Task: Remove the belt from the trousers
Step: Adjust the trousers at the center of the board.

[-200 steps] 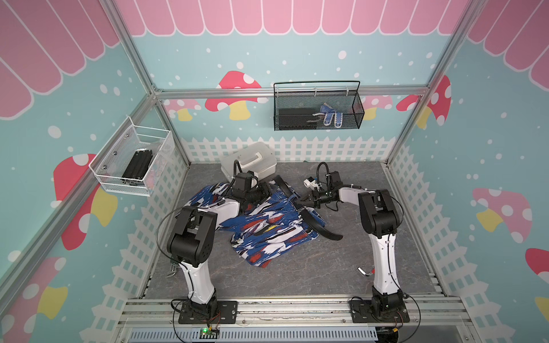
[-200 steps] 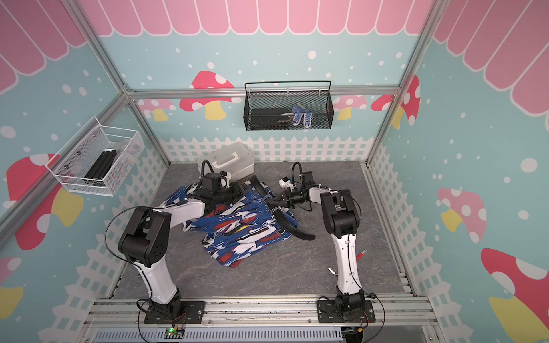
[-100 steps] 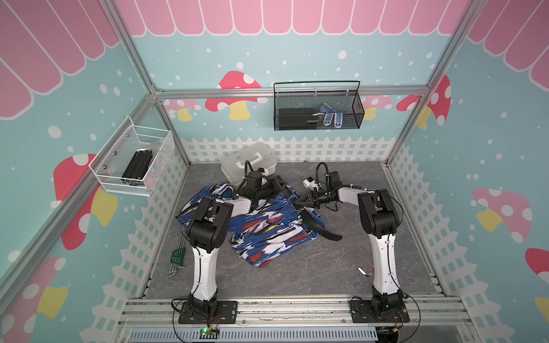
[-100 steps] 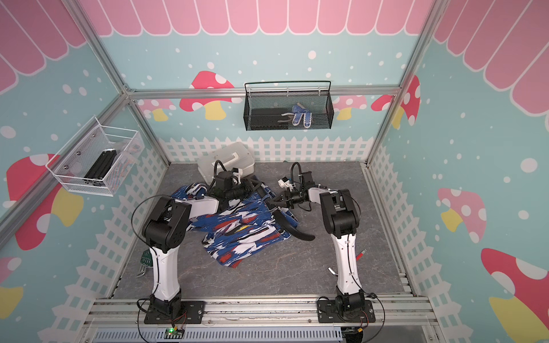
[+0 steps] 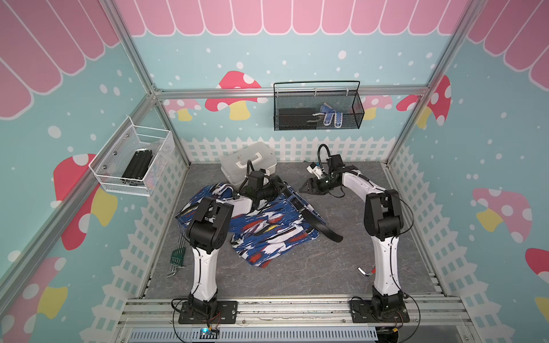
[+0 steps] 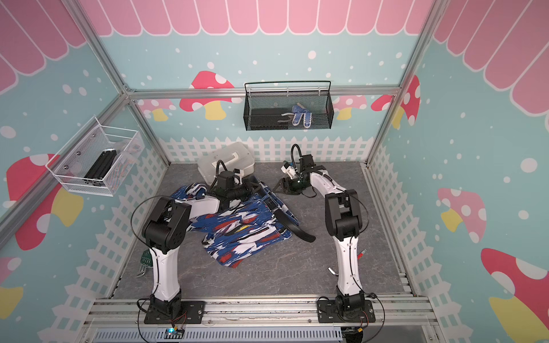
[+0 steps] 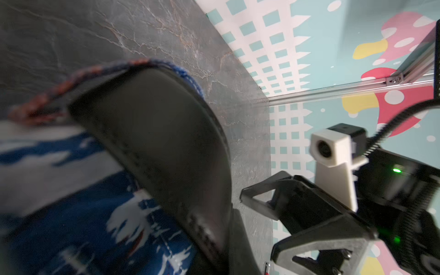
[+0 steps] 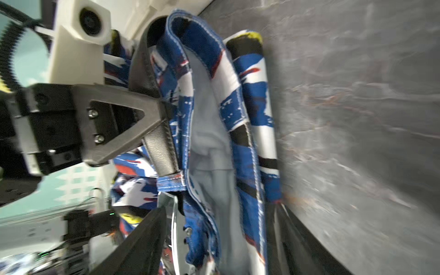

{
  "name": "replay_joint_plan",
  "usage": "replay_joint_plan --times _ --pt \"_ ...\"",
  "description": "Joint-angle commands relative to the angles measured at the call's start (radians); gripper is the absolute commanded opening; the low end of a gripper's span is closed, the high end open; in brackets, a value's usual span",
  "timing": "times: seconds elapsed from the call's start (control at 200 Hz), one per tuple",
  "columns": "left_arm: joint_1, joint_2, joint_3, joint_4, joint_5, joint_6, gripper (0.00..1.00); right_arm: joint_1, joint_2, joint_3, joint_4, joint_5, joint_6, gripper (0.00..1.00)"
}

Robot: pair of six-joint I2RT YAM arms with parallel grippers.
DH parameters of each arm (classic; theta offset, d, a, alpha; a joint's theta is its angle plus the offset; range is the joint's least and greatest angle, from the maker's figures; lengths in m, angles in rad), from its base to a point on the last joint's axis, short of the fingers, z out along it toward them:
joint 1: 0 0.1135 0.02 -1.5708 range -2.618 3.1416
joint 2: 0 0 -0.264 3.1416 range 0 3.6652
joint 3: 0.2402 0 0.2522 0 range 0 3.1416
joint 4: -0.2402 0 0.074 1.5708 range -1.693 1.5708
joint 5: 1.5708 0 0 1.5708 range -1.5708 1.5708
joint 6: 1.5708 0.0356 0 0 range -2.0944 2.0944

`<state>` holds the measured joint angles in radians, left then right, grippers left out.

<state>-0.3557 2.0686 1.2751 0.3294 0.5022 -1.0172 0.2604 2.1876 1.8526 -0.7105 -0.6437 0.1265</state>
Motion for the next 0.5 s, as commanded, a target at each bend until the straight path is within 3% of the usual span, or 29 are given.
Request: replay_joint_plan --times 0.0,0.06,0.22,0.495 --pt "-0.026 -0.048 0.028 -0.113 -0.035 0.0 0.0 0.118 -0.092 -0.025 -0.124 0.37 -0.215 0.88" --pt "-0.03 -0.052 0.038 -0.142 -0.044 0.0 0.0 0.178 -0.121 -0.065 -0.101 0.458 -0.249 0.89" --pt "-0.029 -0.074 0.05 -0.218 -0.071 0.004 0.0 0.271 -0.211 -0.234 0.045 0.59 -0.22 0.8" --pt "-0.025 -0.078 0.061 -0.244 -0.055 0.017 0.0 0.321 -0.238 -0.341 0.125 0.739 -0.235 0.8"
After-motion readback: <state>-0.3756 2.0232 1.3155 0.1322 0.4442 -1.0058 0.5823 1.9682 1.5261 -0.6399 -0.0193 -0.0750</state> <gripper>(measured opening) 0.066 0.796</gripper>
